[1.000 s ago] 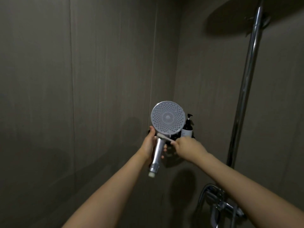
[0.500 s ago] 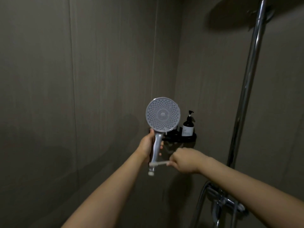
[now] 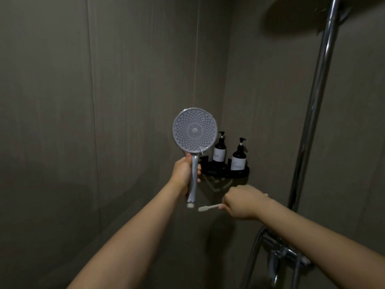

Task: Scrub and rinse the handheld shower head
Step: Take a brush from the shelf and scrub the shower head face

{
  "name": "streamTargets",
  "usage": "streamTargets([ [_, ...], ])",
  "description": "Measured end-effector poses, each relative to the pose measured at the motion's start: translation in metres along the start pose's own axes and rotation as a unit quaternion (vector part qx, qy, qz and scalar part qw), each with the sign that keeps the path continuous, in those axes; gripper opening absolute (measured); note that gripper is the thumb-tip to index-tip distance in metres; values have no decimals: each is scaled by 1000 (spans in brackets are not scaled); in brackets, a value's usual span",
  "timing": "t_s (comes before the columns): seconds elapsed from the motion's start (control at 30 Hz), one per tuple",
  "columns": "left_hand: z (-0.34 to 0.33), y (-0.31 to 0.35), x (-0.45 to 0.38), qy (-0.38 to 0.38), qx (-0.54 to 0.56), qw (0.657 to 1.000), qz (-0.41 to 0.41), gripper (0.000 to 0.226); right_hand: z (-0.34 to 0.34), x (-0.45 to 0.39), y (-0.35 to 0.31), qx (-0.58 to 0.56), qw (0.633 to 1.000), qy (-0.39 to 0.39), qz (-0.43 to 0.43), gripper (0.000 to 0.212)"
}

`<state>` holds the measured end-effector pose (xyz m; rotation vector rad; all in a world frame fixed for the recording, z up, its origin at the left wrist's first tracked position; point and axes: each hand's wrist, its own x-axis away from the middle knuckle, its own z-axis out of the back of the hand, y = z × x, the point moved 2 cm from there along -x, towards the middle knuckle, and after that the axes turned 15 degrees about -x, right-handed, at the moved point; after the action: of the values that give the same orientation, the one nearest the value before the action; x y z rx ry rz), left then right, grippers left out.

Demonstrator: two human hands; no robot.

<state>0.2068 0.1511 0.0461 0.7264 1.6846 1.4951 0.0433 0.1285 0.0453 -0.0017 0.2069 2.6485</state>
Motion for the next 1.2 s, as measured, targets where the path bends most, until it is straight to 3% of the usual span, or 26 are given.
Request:
streamTargets([
  [0.17, -1, 1, -2, 18, 25, 999, 34, 33, 2, -6, -21, 7, 995, 57, 80, 39],
  [0.33, 1, 6, -8, 43, 44, 997, 40, 38, 8, -3, 2, -32, 997, 60, 26, 38],
  [0.53, 4, -1, -13, 70, 56, 995, 52, 38, 1, -2, -7, 44, 990, 95, 97, 41],
  [0.73, 12, 1, -14, 80, 87, 991, 59, 41, 7, 10, 11, 69, 985, 136, 78, 42],
  [0.83, 5, -2, -10, 73, 92, 991, 71, 43, 4, 4, -7, 82, 982, 122, 117, 42],
  [1.03, 8, 3, -8, 80, 101, 990, 66, 44, 8, 15, 9, 53, 986, 143, 72, 43],
  [1.13, 2, -2, -5, 67, 96, 990, 76, 43, 7, 10, -9, 43, 987, 123, 97, 42],
  [1.2, -1, -4, -2, 53, 95, 991, 78, 43, 12, 9, -1, 18, 992, 107, 64, 41],
])
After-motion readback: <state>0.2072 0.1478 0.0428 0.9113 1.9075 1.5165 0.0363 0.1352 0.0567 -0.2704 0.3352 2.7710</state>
